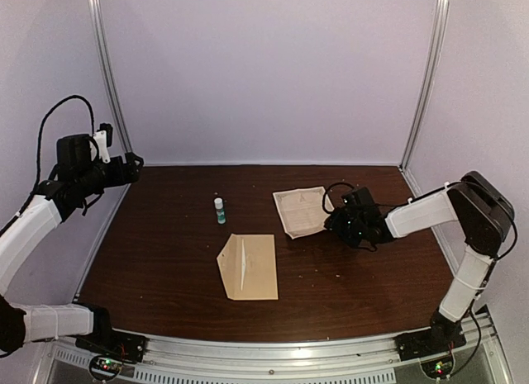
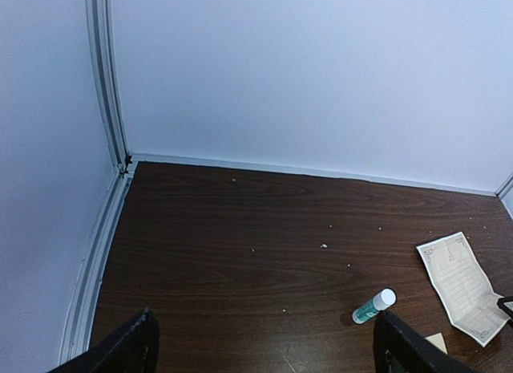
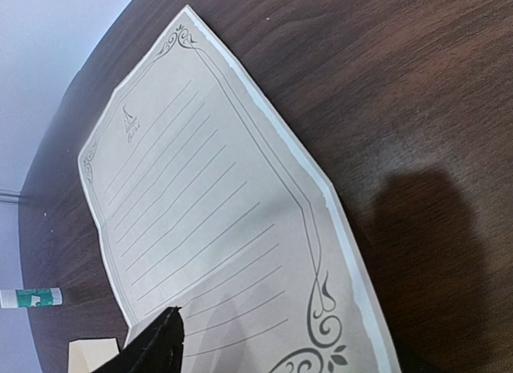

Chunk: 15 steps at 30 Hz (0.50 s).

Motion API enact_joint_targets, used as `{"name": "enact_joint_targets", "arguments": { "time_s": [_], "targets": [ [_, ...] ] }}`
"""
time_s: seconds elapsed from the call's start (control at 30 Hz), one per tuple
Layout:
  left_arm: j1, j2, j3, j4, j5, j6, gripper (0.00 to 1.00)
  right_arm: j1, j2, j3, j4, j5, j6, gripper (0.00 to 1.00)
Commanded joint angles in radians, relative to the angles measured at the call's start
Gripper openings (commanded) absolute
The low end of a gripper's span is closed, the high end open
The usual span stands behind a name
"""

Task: Place the letter into the envelope and seal it
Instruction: Pick up the letter from the center of the board.

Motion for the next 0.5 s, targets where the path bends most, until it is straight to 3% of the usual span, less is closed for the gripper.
{"name": "enact_joint_targets", "arguments": {
  "time_s": [0.0, 0.1, 0.4, 0.47],
  "targets": [
    [0.005, -0.015, -0.005, 0.039, -0.016, 0.014, 0.94, -0.010, 0.033, 0.044, 0.068, 0.036, 0.034, 0.65],
    [0.006, -0.023, -0.009, 0.041, -0.022, 0.014, 0.94, -0.012, 0.050, 0.056, 0.084, 0.038, 0.037, 0.54],
    [0.014, -0.016, -0.011, 0.041, -0.022, 0.013, 0.94, -0.020, 0.025, 0.051, 0.122, 0.039, 0.014, 0.02],
    [0.015, -0.019, -0.012, 0.041, -0.022, 0.011, 0.94, -0.022, -0.002, 0.041, 0.130, 0.039, -0.002, 0.00]
  ]
}}
